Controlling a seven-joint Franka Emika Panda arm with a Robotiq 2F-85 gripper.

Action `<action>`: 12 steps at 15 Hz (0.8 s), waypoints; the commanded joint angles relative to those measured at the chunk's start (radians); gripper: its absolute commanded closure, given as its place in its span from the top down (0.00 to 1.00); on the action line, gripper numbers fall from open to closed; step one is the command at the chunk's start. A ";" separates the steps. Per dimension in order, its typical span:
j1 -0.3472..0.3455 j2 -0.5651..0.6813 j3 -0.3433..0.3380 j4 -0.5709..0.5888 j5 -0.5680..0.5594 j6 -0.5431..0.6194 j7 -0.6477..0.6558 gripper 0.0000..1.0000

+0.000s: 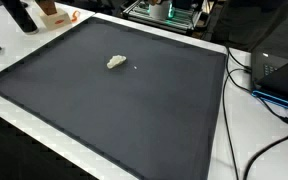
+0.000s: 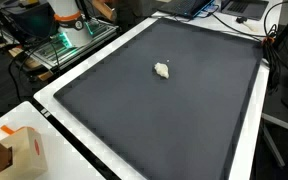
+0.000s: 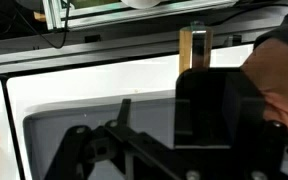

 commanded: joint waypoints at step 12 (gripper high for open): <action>-0.004 0.002 0.005 0.012 -0.022 0.018 -0.007 0.36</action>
